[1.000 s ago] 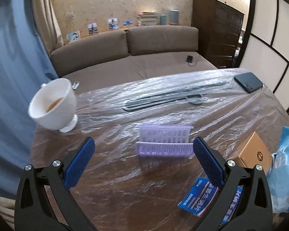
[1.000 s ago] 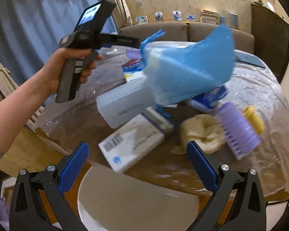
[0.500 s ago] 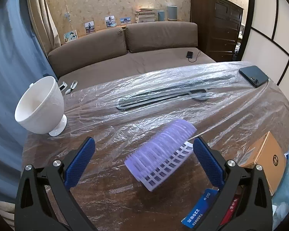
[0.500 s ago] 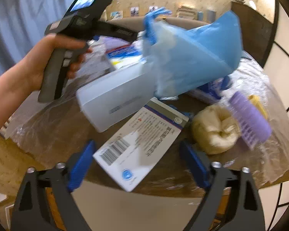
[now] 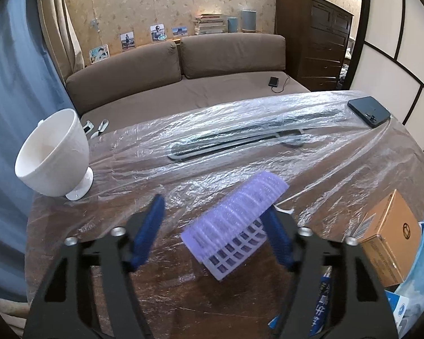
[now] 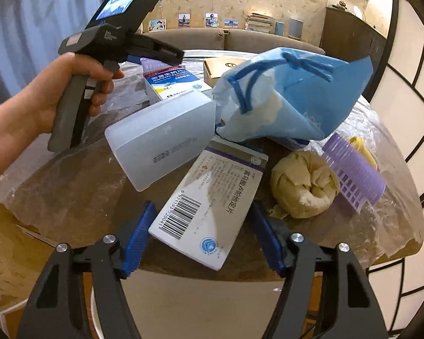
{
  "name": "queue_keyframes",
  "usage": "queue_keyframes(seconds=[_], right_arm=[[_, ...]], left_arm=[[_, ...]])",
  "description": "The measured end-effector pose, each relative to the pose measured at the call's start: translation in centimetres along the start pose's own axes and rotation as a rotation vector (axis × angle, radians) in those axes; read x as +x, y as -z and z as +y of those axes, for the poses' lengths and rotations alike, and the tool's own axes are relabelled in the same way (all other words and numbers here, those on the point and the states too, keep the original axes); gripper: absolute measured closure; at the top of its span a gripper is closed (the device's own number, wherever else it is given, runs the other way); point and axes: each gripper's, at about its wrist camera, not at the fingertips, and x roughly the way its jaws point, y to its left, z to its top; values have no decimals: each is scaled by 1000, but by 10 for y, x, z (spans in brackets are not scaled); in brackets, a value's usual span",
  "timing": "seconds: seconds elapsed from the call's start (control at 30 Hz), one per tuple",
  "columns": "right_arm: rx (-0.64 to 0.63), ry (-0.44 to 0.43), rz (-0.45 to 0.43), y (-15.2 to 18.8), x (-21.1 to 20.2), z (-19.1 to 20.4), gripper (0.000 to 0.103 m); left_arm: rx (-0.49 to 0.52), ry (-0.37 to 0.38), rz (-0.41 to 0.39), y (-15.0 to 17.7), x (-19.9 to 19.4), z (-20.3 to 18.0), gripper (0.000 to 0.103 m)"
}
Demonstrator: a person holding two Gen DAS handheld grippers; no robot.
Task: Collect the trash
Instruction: 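Grasp the lavender hair roller with the left gripper while the right gripper grasps the white medicine box, then carry the hair roller and medicine box toward the white trash bin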
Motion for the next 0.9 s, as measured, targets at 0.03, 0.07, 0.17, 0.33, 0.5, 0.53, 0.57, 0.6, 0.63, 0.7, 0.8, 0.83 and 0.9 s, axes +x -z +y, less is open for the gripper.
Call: queue_keyframes(seconds=[0.03,0.07,0.17,0.33,0.5,0.53,0.57,0.6,0.63,0.7,0.8,0.83,0.9], right_arm=[[9,-15,1,-2,0,-4,37],[17,-30,3,-3,0,-8,37],[29,-55,7,1,-4,-13,37],[31,-105,15,-8,-1,-22,38],[97,-223,25,-8,-8,-39,38],[105,-240,25,-12,-8,-49,39],[110,-251,24,-12,-9,-51,39],[113,-258,23,-14,-10,-54,40],[117,-268,24,-15,-11,-57,40],[117,-277,18,-16,-16,-61,41],[104,-279,10,-22,-11,-74,42],[107,-286,13,-22,-11,-77,43],[118,-293,20,-21,-9,-83,43]], left_arm=[[-8,16,6,1,1,2,54],[-19,36,15,1,2,4,61],[-34,64,18,2,1,7,68],[-16,61,-2,4,-7,6,74],[-10,84,-5,8,-17,11,85],[-10,85,-7,8,-18,10,85],[-10,87,-10,9,-21,11,86],[-10,89,-11,9,-22,11,87],[-12,92,-11,10,-23,12,88],[-28,100,-16,11,-29,14,88],[-28,107,-28,13,-36,13,92],[-22,107,-30,14,-39,12,95],[-20,96,-36,17,-44,11,95]])
